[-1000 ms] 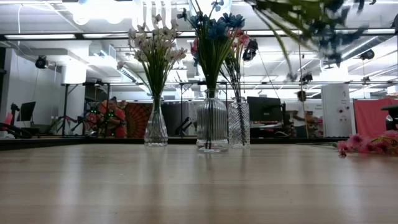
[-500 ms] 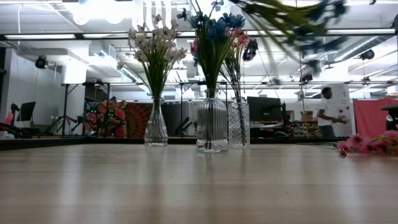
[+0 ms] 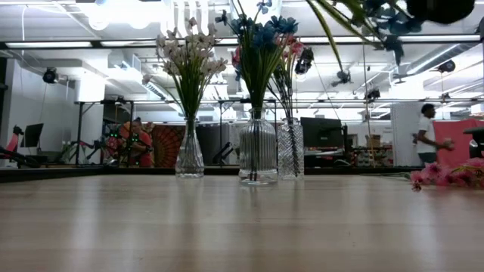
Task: Sort flowers into vase by color
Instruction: Put the blue flowers into the middle transparent vase
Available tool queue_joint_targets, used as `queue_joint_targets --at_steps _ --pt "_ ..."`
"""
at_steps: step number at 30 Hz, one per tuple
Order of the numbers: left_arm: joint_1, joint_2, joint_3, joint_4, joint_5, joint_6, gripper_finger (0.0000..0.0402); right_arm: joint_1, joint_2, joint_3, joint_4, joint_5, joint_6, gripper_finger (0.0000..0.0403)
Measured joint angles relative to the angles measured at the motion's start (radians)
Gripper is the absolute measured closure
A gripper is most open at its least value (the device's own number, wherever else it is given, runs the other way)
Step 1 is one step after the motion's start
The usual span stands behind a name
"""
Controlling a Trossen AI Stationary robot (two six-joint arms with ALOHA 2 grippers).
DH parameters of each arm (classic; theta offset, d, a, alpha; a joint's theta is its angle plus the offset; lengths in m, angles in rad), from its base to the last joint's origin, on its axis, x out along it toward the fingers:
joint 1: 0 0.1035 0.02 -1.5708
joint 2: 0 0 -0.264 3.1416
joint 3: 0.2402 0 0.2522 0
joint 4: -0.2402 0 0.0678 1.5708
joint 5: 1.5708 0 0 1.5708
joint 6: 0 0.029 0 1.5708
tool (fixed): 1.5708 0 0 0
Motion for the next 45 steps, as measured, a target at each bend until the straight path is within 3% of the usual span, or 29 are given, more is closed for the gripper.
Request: queue_joint_targets --at_steps 4,10,15,25,34,45 --pt "-0.012 0.050 0.000 -0.004 -0.014 -0.028 0.0401 0.000 0.082 0.000 0.109 0.152 -0.019 0.0177" --pt "-0.034 0.113 0.000 0.007 -0.113 -0.051 0.0401 0.000 0.214 0.000 0.303 0.362 -0.042 0.0137" --pt "-0.057 0.124 0.000 0.039 -0.113 -0.096 0.0401 -0.012 0.289 0.000 0.347 0.436 0.065 0.0124" --pt "-0.061 0.197 -0.001 0.045 -0.106 -0.200 0.0401 -0.035 0.358 -0.001 0.640 0.429 -0.117 0.0126" --pt "-0.061 0.248 -0.002 0.221 -0.100 -0.145 0.0401 -0.095 0.358 0.000 0.648 0.322 -0.117 0.0139" --pt "-0.064 0.250 -0.002 0.225 -0.089 -0.147 0.0401 -0.112 0.358 0.002 0.648 0.324 -0.141 0.0192"
